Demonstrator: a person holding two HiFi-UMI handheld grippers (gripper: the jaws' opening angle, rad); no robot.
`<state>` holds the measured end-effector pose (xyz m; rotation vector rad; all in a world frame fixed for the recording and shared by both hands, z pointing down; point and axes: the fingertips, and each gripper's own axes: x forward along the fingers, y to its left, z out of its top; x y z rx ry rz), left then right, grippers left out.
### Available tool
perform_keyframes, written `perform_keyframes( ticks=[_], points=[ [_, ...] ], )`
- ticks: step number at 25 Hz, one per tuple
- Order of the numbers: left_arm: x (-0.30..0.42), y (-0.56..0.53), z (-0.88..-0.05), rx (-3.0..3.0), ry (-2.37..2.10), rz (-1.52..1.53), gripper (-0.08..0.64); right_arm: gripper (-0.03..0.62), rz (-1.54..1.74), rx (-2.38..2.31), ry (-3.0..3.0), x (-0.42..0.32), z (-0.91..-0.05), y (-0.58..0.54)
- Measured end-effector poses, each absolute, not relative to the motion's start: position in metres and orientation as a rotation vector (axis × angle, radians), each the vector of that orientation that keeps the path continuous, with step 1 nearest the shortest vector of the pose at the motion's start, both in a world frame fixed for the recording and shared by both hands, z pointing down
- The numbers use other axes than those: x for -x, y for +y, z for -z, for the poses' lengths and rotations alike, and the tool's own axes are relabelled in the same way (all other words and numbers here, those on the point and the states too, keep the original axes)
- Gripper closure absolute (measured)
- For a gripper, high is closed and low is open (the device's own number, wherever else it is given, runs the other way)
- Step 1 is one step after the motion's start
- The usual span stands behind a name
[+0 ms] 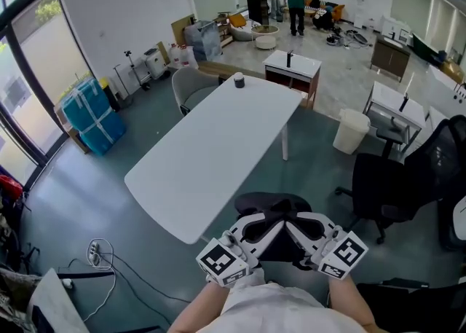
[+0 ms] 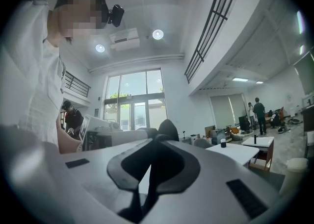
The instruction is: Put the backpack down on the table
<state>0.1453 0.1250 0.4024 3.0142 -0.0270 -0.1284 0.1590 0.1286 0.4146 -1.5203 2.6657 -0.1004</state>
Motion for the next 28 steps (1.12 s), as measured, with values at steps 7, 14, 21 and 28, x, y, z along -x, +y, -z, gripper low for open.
perform_keyframes(
  ticks=[7,14,21,28],
  points=[
    [-0.157,0.072,-0.408,-2.979,-0.036,0.119,0.514,0.56,0.141,1.499,2.664,-0.171,-0.42,0.076],
    [-0.166,0.006,-0.377,-3.015,-0.031,0.155,0.514,0.56,0.08,1.425,2.676,-0.18,-0.389,0.01],
    [-0.161,-0.093,-0.339,-3.073,-0.067,0.19,0.514,0.558,-0.071,1.355,2.763,-0.176,-0.349,-0.09],
    [-0.15,-0.176,-0.294,-3.18,-0.142,0.246,0.514,0.558,-0.178,1.269,2.737,-0.166,-0.302,-0.176]
  ],
)
